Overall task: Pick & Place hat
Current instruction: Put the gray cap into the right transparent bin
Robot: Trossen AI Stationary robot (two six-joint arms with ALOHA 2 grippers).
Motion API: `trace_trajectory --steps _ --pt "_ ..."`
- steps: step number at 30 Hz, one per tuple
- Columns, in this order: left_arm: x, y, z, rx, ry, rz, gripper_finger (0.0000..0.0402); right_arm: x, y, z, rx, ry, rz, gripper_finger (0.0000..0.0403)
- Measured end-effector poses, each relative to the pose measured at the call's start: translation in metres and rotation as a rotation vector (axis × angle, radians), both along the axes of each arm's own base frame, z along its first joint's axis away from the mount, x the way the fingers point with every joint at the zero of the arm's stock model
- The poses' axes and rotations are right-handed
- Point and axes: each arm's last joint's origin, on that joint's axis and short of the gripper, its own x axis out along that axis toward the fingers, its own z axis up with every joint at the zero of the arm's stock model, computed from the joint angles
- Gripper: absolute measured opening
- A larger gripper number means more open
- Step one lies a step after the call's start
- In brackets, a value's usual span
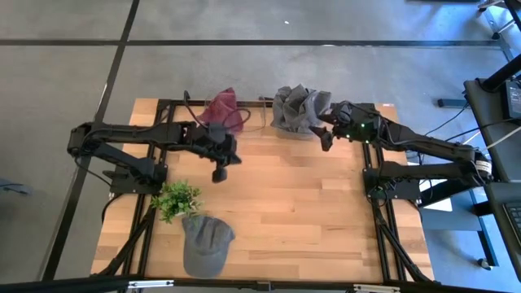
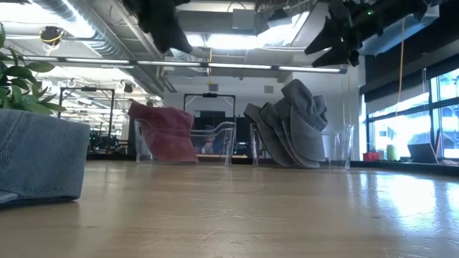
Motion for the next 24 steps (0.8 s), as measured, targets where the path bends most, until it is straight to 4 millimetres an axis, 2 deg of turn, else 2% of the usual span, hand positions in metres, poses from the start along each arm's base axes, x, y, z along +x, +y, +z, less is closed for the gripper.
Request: trace_trajectory --steps 4,15,21,24 --pt "-0.003 -0.014 -0.004 -0.069 0.056 -0.089 0.0016 0.006 -0.002 -0.002 -0.003 -0.004 0.002 0.0277" --pt "-0.013 -0.041 -0.013 -0.093 0.197 -0.176 0.0016 0.021 -0.008 -0.013 0.014 0.035 -0.008 0.0277" --pt "-0.015 -0.054 -0.013 -0.090 0.212 -0.222 0.0016 0.027 -0.010 -0.019 0.105 0.014 -0.043 0.0275" --pt "-0.017 -0.064 -0.013 -0.104 0.217 -0.244 0.0016 0.031 -0.006 -0.019 0.138 -0.021 -0.002 0.0277"
